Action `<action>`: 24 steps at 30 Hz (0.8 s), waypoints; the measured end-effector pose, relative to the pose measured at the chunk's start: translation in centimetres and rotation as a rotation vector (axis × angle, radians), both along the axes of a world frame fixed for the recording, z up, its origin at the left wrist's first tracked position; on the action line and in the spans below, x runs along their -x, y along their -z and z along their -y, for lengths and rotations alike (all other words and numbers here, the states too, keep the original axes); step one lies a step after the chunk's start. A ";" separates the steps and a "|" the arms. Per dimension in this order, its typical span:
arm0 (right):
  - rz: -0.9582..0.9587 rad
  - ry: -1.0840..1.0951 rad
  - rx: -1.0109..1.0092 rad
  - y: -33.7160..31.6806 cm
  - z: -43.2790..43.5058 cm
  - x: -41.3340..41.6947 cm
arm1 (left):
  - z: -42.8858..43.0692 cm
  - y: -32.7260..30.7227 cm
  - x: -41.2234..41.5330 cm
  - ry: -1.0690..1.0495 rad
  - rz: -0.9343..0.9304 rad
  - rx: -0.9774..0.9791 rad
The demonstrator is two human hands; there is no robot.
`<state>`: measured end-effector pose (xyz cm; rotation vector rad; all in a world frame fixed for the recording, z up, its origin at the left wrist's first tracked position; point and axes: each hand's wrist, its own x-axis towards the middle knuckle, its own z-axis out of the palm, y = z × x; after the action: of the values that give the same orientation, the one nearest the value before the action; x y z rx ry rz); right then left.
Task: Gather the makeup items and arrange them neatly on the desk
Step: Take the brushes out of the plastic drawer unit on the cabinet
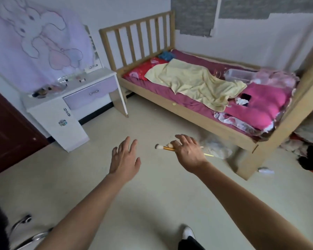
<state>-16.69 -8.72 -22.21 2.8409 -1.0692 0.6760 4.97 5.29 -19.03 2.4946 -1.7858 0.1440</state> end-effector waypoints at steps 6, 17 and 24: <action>-0.019 -0.164 0.008 -2.7 13.7 -12.1 | 10.1 -2.6 -10.2 -0.128 0.024 0.023; -0.057 -0.361 0.054 -0.8 30.3 -38.5 | 23.0 0.5 -32.9 -0.339 -0.046 0.083; -0.071 -0.352 0.105 -4.3 41.0 -56.5 | 33.7 -1.6 -51.8 -0.337 -0.060 0.078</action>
<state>39.81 -49.76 -17.94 2.9597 -0.5088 0.6203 56.75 -28.37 -17.48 2.6895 -1.2986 0.1508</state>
